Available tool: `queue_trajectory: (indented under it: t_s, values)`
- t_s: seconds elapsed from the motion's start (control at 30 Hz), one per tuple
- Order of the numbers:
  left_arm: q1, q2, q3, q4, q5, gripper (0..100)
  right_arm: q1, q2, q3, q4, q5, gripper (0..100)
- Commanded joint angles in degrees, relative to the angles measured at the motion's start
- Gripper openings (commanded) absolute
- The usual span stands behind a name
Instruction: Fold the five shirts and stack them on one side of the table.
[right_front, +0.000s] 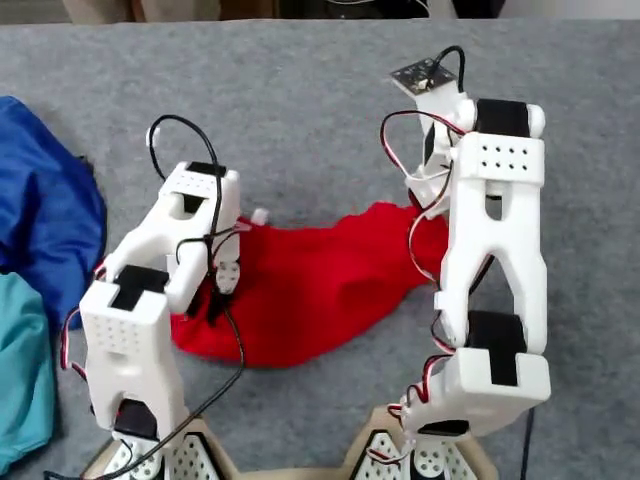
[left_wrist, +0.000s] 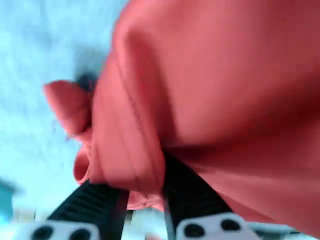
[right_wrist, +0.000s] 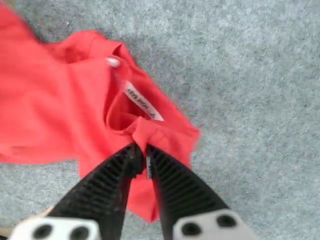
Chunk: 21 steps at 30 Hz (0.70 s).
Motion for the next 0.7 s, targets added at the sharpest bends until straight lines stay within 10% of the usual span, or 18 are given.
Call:
queue_trajectory:
  t_s: [0.0, 0.47, 0.67]
  values:
    - [-1.32, -3.74, 0.0, 5.36, -0.7, 2, 0.92, -2.07, 0.22, -0.79, 0.35, 0.5]
    - [0.62, -19.74, 2.11, 7.21, -0.7, 2, 0.84, 5.76, 7.25, -14.77, 0.09, 0.5]
    - [-0.62, -20.44, -6.24, 8.09, -0.53, 18, 0.84, 8.57, 7.16, -20.22, -0.09, 0.5]
